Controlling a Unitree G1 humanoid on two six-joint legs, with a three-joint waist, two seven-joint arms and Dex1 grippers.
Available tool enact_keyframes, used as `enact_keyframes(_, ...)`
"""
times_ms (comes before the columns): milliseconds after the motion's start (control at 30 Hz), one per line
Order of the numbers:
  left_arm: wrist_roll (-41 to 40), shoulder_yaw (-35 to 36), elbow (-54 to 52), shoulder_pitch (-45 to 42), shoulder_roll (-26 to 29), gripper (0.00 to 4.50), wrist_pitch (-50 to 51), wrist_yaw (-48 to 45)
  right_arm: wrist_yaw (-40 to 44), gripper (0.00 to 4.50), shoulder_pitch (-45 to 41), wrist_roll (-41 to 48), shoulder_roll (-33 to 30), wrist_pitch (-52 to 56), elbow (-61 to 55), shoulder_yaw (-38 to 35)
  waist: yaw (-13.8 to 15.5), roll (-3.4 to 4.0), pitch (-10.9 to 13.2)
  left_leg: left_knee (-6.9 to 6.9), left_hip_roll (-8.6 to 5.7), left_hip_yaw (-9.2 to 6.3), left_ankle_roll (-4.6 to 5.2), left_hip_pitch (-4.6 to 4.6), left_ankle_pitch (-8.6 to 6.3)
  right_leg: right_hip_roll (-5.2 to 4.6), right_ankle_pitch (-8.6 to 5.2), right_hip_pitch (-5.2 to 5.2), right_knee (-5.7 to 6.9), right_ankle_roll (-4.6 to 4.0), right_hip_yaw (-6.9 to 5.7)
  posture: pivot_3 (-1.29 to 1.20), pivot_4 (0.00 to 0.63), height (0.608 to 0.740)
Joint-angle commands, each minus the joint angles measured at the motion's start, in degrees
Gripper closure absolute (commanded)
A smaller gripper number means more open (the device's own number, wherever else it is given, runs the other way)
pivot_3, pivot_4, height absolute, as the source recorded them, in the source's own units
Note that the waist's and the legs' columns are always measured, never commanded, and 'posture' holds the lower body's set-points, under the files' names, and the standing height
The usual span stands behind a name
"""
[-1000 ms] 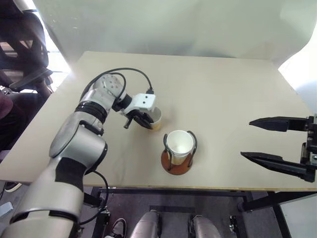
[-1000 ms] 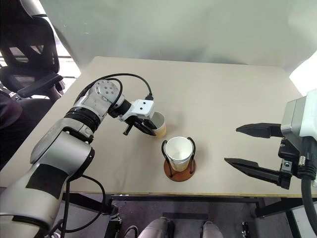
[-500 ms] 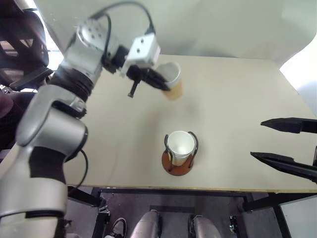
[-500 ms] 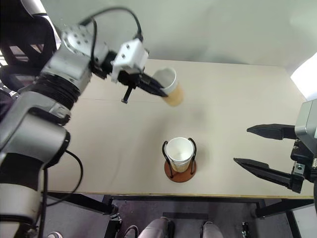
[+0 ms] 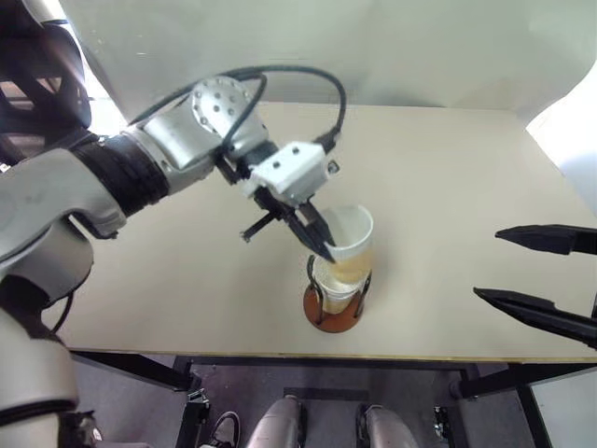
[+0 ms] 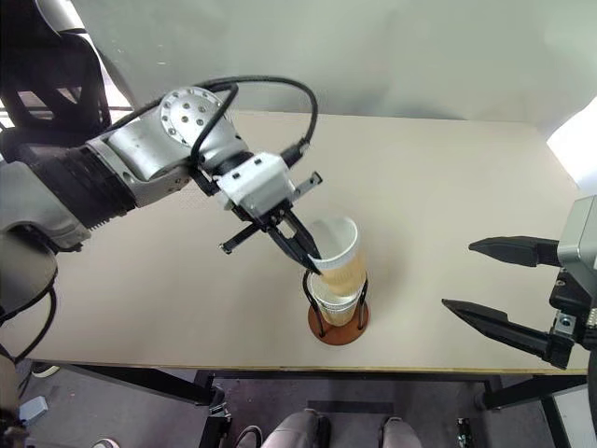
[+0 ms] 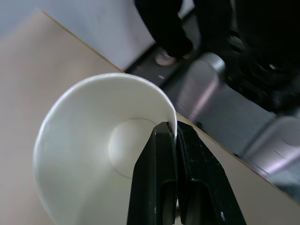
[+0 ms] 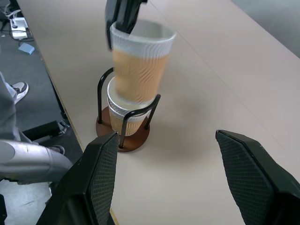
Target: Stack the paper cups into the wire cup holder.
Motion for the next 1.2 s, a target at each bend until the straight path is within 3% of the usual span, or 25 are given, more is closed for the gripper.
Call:
enact_keyframes(33, -1.39, -2.87, 0.98, -3.45, -0.36, 4.45, -4.39, -1.62, -1.87, 1.12, 0.44, 1.94, -0.33, -0.27, -0.10, -3.14, 0.09, 0.02, 0.00, 0.02, 0.05, -0.07, 0.01, -0.02, -0.01, -0.05, 0.00, 0.01, -0.02, 0.00, 0.04, 0.00, 0.150, 0.740)
enact_keyframes(267, -1.06, -8.20, 3.71, -4.77, -1.87, 4.45, -8.51, -1.62, -4.39, 1.12, 1.59, 4.59, -0.47, -0.66, -0.64, -4.21, 0.02, 0.04, 0.01, 0.00, 0.15, -0.02, -0.10, -0.02, -0.11, -0.04, 0.00, 0.02, 0.03, -0.13, 0.01, 0.00, 0.150, 0.740)
enact_keyframes(667, -2.59, -8.80, 4.45, -4.45, -3.29, 4.45, -6.28, -1.62, -5.70, 1.12, 2.68, 6.07, -0.85, -1.47, -0.31, -4.46, 0.06, 0.04, 0.01, 0.00, 0.15, -0.05, -0.14, -0.02, -0.13, 0.00, -0.04, 0.01, 0.11, -0.23, -0.07, 0.00, 0.150, 0.740)
enact_keyframes(767, -3.26, -8.44, 3.83, -4.52, -3.25, 3.80, -4.33, -1.62, -5.74, 1.12, 2.68, 6.06, -0.88, -1.64, -0.27, -4.24, 0.05, 0.04, 0.01, -0.01, 0.17, -0.02, -0.18, -0.01, -0.17, 0.02, -0.04, 0.00, 0.12, -0.25, -0.07, 0.00, 0.150, 0.740)
enact_keyframes(1100, -3.27, -4.10, 4.84, -2.55, -3.72, 0.23, -3.86, -1.62, -4.55, 1.12, 2.68, 4.46, -0.58, -2.49, 0.05, -2.88, 0.03, 0.04, 0.01, 0.00, 0.18, -0.08, -0.27, -0.02, -0.22, 0.00, -0.05, -0.02, 0.17, -0.28, -0.07, 0.00, 0.150, 0.740)
enact_keyframes(1200, -4.95, 4.72, 7.88, 0.03, -4.27, 0.03, 0.99, -1.62, -3.23, 1.12, 2.52, 2.58, -0.48, -3.38, 0.56, -1.46, 0.02, 0.04, 0.02, 0.01, 0.16, -0.05, -0.23, -0.01, -0.22, -0.03, -0.06, -0.01, 0.19, -0.27, -0.09, 0.00, 0.150, 0.740)
